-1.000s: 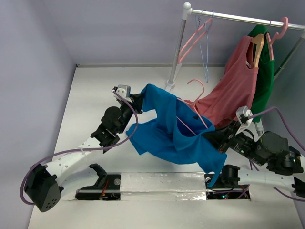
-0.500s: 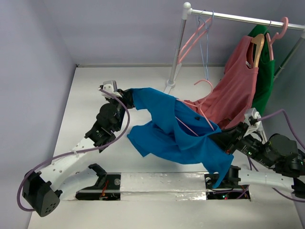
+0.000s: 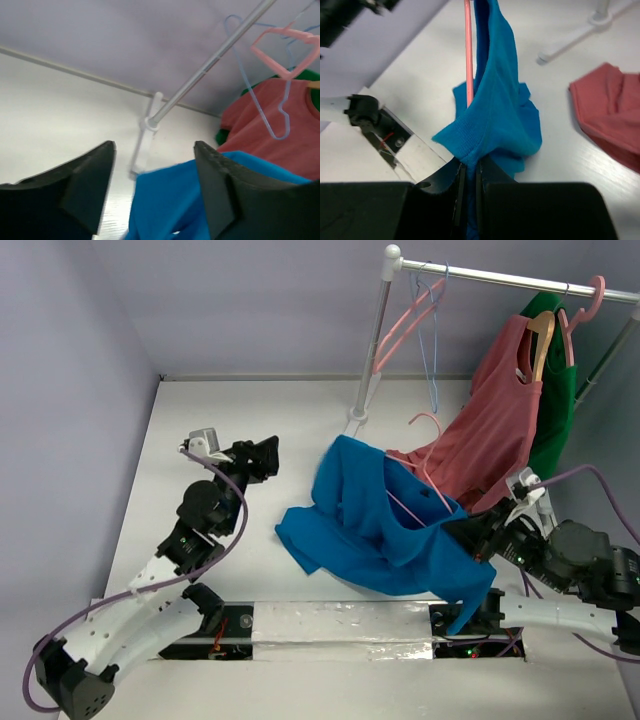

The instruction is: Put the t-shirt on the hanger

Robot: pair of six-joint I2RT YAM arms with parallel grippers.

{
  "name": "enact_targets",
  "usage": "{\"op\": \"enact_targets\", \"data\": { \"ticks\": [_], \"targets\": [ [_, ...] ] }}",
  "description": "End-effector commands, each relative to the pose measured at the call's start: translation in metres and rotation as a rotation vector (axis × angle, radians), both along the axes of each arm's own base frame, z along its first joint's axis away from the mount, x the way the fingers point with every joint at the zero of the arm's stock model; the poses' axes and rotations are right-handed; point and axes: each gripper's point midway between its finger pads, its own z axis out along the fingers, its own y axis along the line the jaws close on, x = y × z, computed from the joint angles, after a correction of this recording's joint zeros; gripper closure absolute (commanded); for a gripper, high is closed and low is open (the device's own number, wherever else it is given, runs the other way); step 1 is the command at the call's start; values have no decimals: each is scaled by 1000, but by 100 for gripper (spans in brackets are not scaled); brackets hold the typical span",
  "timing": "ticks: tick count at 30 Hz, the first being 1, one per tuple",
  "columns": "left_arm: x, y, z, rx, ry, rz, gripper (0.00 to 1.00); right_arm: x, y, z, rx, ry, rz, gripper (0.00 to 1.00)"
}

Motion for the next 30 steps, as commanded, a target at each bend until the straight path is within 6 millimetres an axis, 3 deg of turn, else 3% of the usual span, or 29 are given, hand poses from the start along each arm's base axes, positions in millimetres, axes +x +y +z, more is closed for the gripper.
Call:
{"op": "enact_targets", "data": {
  "ticks": [1, 9, 10, 14, 20, 25, 26, 27, 28, 30],
  "targets": [
    [-13, -4, 7, -74, -27, -68, 37, 10, -18, -2, 13, 58, -121, 100],
    [-23, -22, -3, -72, -14, -183, 17, 40, -47, -41, -141, 122, -465, 100],
    [-25, -27, -4, -69, -16, -211, 1, 43, -48, -45, -166, 117, -501, 100],
    [-25, -31, -5, -64, -26, -234, 1, 52, -40, -49, -230, 114, -587, 100],
    [-29, -30, -2, -69, -51, -243, 1, 56, -47, -43, -210, 92, -633, 100],
    [-32, -30, 1, -70, -73, -252, 1, 67, -40, -54, -278, 95, -697, 100],
    [-32, -30, 0, -65, -73, -250, 1, 74, -48, -56, -342, 83, -735, 100],
    [-32, -29, 0, -66, -74, -248, 1, 85, -39, -52, -307, 78, -752, 100],
    [-32, -29, -1, -65, -75, -247, 1, 91, -36, -64, -344, 97, -730, 100],
    [-33, -27, -2, -63, -74, -243, 1, 110, -47, -64, -341, 85, -790, 100]
  ]
}}
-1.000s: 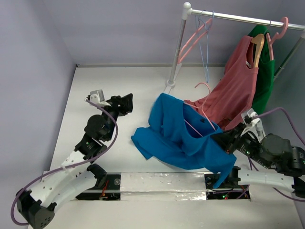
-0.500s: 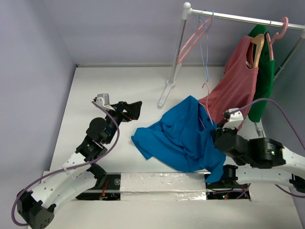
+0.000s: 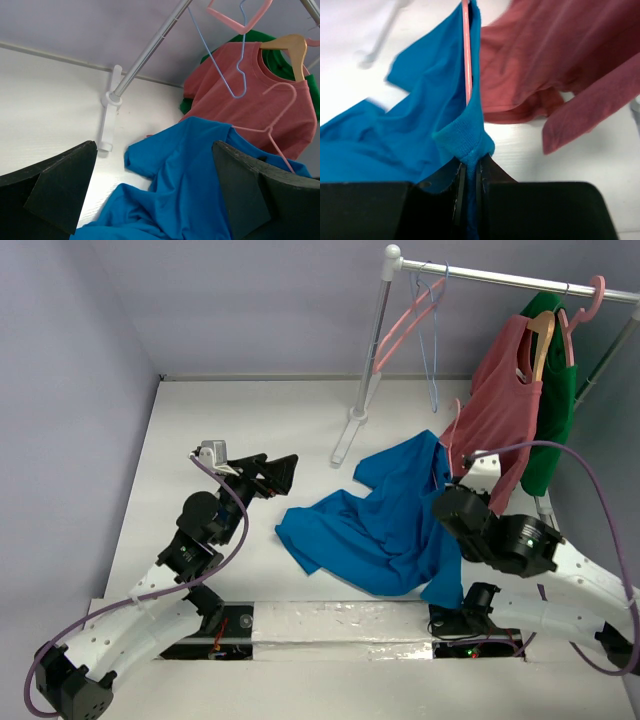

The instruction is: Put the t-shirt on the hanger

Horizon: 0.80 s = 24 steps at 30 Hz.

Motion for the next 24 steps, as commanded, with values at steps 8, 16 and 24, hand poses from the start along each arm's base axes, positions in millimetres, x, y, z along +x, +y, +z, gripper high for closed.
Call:
{"op": "enact_targets", "data": {
  "ticks": [8, 16, 24],
  "targets": [
    [-5, 3, 10, -18, -81, -4, 1, 44, -12, 44, 4, -225, -96, 100],
    [-1, -9, -10, 21, -52, -46, 1, 81, -43, 137, -18, -503, -190, 100],
    [-10, -3, -6, 3, -75, -49, 1, 131, -78, 173, -86, -564, -262, 100]
  ]
}}
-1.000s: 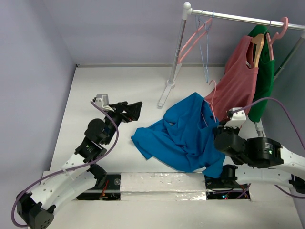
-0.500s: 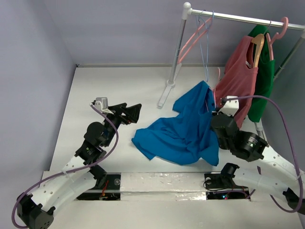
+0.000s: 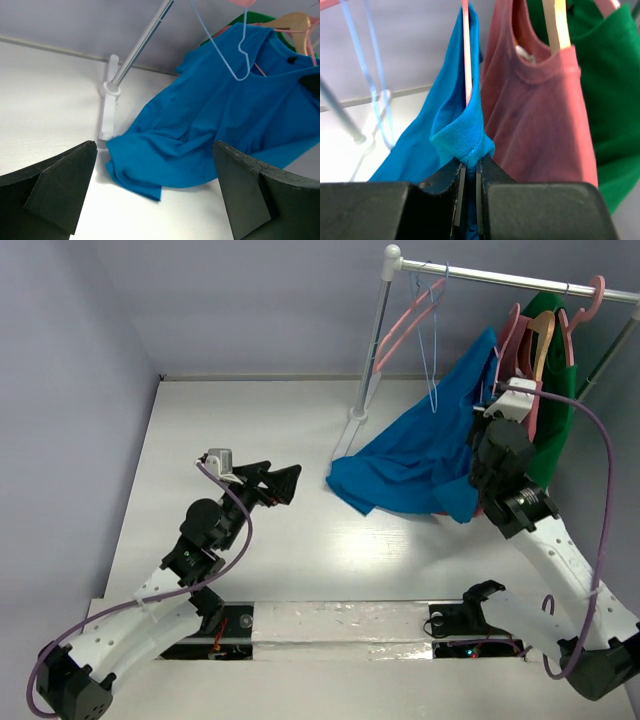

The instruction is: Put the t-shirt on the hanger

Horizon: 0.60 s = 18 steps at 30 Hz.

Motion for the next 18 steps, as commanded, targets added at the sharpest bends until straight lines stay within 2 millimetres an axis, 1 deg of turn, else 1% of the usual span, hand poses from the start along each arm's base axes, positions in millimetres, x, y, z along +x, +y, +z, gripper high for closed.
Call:
{"op": "enact_targets", "data": {
  "ticks": [1, 2, 4, 5, 6, 7, 8, 9, 11, 12, 13, 14, 15, 17, 18],
  "targets": [
    [-6, 3, 20, -39, -73, -10, 1, 13, -8, 68, 13, -202, 21, 100],
    [-7, 3, 20, -40, -75, -13, 1, 18, -7, 73, -2, -208, 23, 100],
    [-8, 2, 19, -39, -74, -21, 1, 21, -10, 84, -10, -235, 9, 100],
    [-8, 1, 19, -39, -74, -22, 1, 24, -12, 86, -20, -234, -1, 100],
    [-8, 1, 19, -40, -74, -26, 1, 24, -12, 96, -26, -254, -1, 100],
    [-8, 1, 19, -41, -73, -27, 1, 26, -19, 99, -32, -256, -19, 100],
    [-8, 1, 18, -40, -72, -27, 1, 27, -18, 102, -32, -258, -10, 100],
    [-8, 1, 19, -39, -74, -29, 1, 30, -20, 108, -35, -266, -19, 100],
    [-8, 1, 17, -38, -71, -27, 1, 33, -21, 114, -46, -277, -17, 100],
    [-8, 1, 17, -39, -71, -27, 1, 41, -24, 110, -58, -257, -27, 100],
    [-8, 1, 17, -39, -71, -27, 1, 45, -24, 115, -62, -262, -23, 100],
    [-8, 1, 19, -39, -74, -29, 1, 49, -26, 114, -65, -253, -25, 100],
    [-8, 0, 18, -40, -72, -29, 1, 59, -30, 107, -69, -228, -36, 100],
    [-8, 1, 17, -39, -73, -27, 1, 67, -29, 106, -72, -221, -27, 100],
    [-8, 0, 17, -37, -73, -27, 1, 71, -37, 103, -78, -214, -50, 100]
  ]
}}
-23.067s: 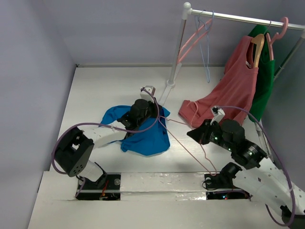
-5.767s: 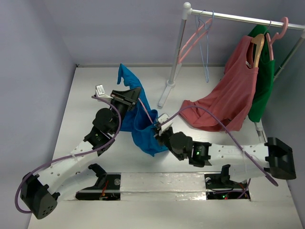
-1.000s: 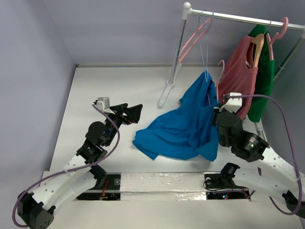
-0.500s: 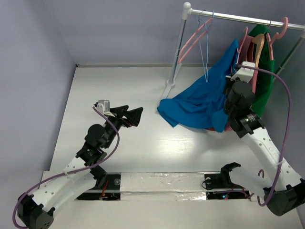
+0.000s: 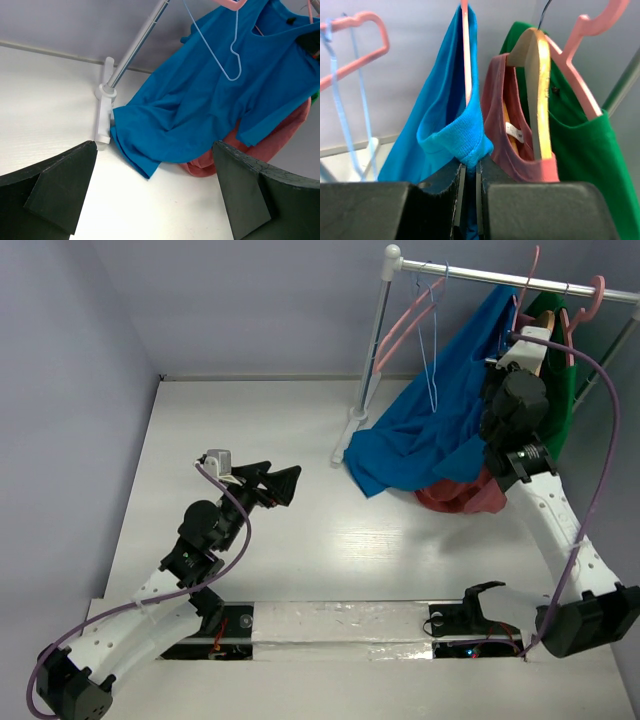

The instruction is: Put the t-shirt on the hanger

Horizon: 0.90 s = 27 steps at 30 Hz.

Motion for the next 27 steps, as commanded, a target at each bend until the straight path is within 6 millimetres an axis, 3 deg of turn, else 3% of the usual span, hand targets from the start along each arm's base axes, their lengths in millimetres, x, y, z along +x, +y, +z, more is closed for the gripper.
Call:
{"op": "enact_targets", "data": {
  "ticks": [1, 9, 15, 16, 17, 18, 20, 21, 23, 24, 27],
  "targets": [
    [-1, 0, 10, -21, -46, -6, 1, 13, -9, 31, 6, -101, -8, 100],
    [0, 0, 9, -18, -44, -1, 1, 41, -12, -7, 67, -29, 16, 100],
    [1, 0, 7, -13, -39, 2, 1, 38, -11, -44, 141, 7, 9, 100],
    [2, 0, 6, -11, -35, 5, 1, 37, -11, -53, 167, 15, 2, 96],
    [2, 1, 6, -13, -34, 8, 1, 34, -13, -55, 176, 12, -10, 91],
    [2, 1, 7, -14, -35, 11, 1, 32, -13, -55, 194, 3, -8, 74],
    [3, 3, 6, -17, -29, 24, 1, 22, -12, -44, 211, -30, 6, 56],
    [4, 4, 4, -18, -25, 27, 1, 17, -11, -41, 224, -32, 16, 41],
    [4, 5, 4, -22, -20, 36, 1, 3, -9, -20, 245, -70, 43, 27],
    [4, 8, 6, -26, -22, 47, 1, -3, -8, -22, 253, -47, 48, 1],
    [4, 17, 10, -48, -32, 87, 1, -33, -10, -8, 305, -83, 61, 0]
  ]
}}
